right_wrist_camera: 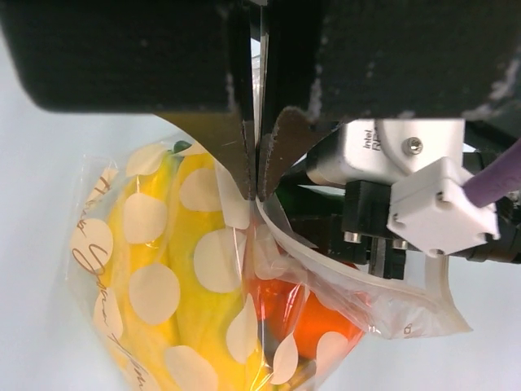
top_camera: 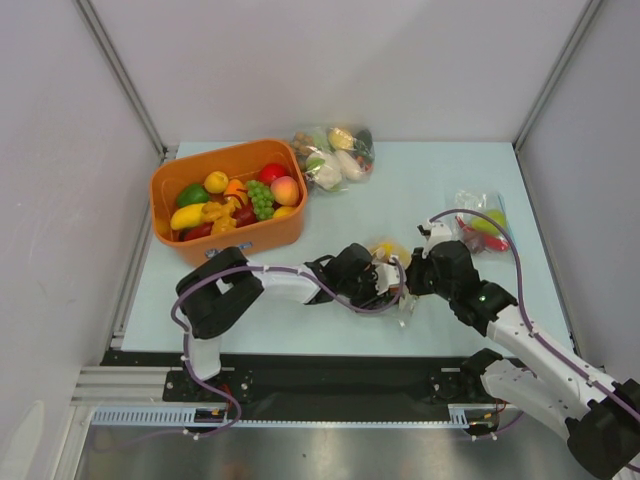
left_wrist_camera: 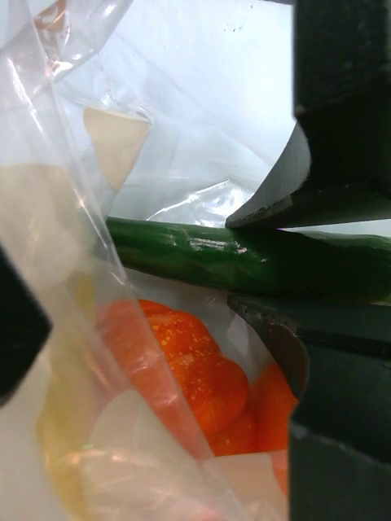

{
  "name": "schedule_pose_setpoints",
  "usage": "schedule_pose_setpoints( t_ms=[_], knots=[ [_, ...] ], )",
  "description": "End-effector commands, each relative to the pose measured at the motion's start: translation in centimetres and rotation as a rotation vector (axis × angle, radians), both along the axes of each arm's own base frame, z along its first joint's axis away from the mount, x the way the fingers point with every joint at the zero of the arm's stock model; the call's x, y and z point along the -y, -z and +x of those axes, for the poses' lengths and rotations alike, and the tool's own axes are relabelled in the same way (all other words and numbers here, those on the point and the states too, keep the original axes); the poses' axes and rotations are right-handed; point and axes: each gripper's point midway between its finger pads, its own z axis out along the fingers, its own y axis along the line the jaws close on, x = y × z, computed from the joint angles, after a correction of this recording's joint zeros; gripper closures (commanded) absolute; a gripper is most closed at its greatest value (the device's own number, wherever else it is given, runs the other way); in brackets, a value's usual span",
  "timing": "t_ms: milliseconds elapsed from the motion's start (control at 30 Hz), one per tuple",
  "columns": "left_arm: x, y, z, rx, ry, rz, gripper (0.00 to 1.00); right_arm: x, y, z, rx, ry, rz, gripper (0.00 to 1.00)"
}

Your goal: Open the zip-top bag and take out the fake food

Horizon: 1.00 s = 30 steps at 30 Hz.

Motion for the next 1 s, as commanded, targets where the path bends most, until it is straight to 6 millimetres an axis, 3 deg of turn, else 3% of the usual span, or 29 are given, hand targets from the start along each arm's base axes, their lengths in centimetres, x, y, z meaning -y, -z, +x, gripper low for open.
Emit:
schedule_pose_setpoints(
  t_ms=[0, 133, 467, 733, 867, 933, 967],
  knots=[
    [-0.6, -1.5, -1.2, -0.013, 0.029, -0.02, 0.87, 0.1, -0.5, 0.2, 0.022, 0.005, 0.018, 1.0],
    [-0.5, -3.2, -1.8, -0.037, 0.02, -0.067, 0.99, 0.6, -0.6, 0.2, 0.025, 0.018, 0.01, 1.0],
    [0.4, -10.6, -2.5, -0.071, -0.024, -0.262, 0.99, 1.1, -0.5, 0.0, 0.019, 0.026, -0.008, 1.0],
    [0.8, -11.5, -0.4, -0.051, -0.139, -0.248, 0.99, 0.6, -3.1, 0.2, 0.064, -0.012, 0.001, 1.0],
    [2.1, -13.3, 0.8, -0.032, -0.152, -0.256, 0.98, 0.5, -3.6, 0.1, 0.06, -0.03, -0.011, 1.0],
    [2.3, -13.3, 1.1, -0.031, -0.144, -0.228, 0.98, 0.6, -3.9, 0.1, 0.065, -0.035, -0.017, 1.0],
    [2.8, -14.4, 1.4, -0.02, -0.141, -0.241, 0.98, 0.7, -3.9, 0.0, 0.064, -0.035, -0.021, 1.0]
  ],
)
